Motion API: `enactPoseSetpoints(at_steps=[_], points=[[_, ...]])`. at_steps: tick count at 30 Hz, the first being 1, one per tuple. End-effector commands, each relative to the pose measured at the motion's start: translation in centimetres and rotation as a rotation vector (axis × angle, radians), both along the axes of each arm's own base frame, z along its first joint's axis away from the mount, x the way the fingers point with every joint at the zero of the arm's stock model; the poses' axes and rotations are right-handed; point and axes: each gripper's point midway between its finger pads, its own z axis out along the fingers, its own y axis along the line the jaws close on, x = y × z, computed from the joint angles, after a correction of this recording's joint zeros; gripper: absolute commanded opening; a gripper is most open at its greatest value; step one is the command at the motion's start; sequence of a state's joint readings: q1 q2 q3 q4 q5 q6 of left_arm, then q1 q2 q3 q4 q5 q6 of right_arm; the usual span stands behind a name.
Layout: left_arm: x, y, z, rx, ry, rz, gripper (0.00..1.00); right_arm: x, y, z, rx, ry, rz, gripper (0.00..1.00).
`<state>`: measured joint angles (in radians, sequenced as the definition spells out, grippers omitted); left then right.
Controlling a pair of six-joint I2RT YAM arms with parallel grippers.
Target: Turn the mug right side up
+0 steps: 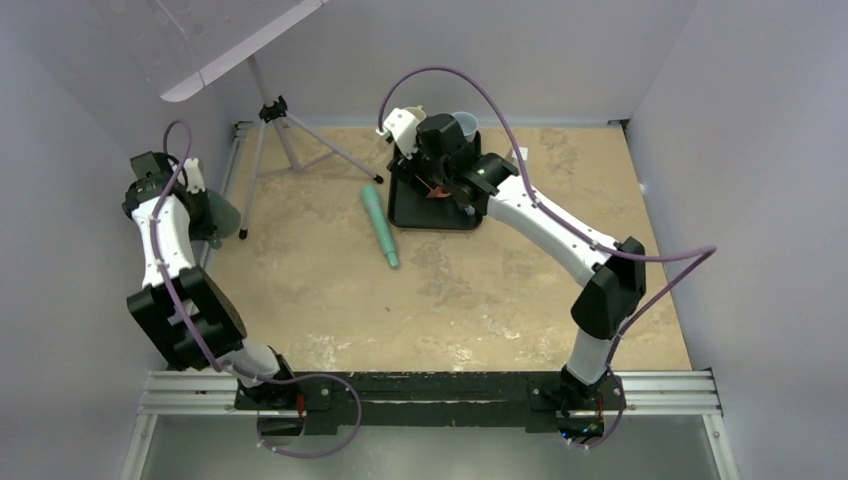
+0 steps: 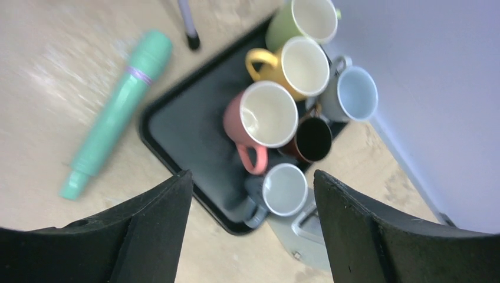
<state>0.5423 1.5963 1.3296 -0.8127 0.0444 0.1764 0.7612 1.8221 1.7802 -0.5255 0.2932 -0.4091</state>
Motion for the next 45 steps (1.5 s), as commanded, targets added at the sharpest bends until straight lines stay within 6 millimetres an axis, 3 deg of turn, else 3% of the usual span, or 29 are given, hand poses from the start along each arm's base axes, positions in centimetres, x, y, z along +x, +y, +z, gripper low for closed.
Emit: enactPoseSetpoints(at_steps=[1, 4, 5, 8, 15, 19, 26, 31, 36, 39, 41, 45], points=[[-2.7, -5.2, 4.6, -0.095, -0.086, -0.155, 0.00, -2.7, 3.6, 7.6, 0.360, -0.046, 0.098, 0.77], [-4.9, -8.6, 6.1, -0.187, -0.090, -0.264, 0.00, -5.1, 6.0, 9.5, 0.547, 0.001, 0.199, 0.78], [-5.6, -10.2, 6.6, -0.241, -0.093, -0.326, 0.00, -5.8, 6.8, 10.9, 0.630, -0.013, 0.239, 0.79], [-7.0, -15.1, 8.4, -0.417, -0.124, -0.497, 0.00, -7.6, 8.5, 11.5, 0.816, 0.034, 0.311, 0.86], [-6.2, -22.3, 12.0, -0.600, -0.243, -0.707, 0.00, -8.5, 10.6, 9.9, 1.020, 0.189, 0.303, 0.95], [-4.7, -25.2, 15.0, -0.732, -0.330, -0.752, 0.00, -8.7, 11.2, 9.4, 1.085, 0.233, 0.307, 0.96], [-2.3, -28.5, 19.6, -0.906, -0.467, -0.798, 0.00, -10.0, 12.5, 10.4, 1.162, 0.285, 0.406, 0.95], [-1.5, -29.6, 20.9, -0.966, -0.509, -0.803, 0.00, -11.2, 13.2, 11.8, 1.204, 0.288, 0.513, 0.91], [-1.3, -30.3, 21.8, -0.999, -0.534, -0.831, 0.00, -10.5, 14.4, 11.2, 1.188, 0.357, 0.499, 0.86], [-1.4, -30.5, 21.9, -1.007, -0.536, -0.836, 0.00, -10.7, 14.4, 12.2, 1.207, 0.337, 0.530, 0.84], [-1.6, -30.8, 21.6, -1.020, -0.528, -0.847, 0.00, -11.1, 14.7, 13.4, 1.232, 0.327, 0.573, 0.80], [-2.1, -31.9, 20.5, -1.049, -0.488, -0.870, 0.00, -11.5, 15.1, 15.8, 1.285, 0.295, 0.655, 0.56]])
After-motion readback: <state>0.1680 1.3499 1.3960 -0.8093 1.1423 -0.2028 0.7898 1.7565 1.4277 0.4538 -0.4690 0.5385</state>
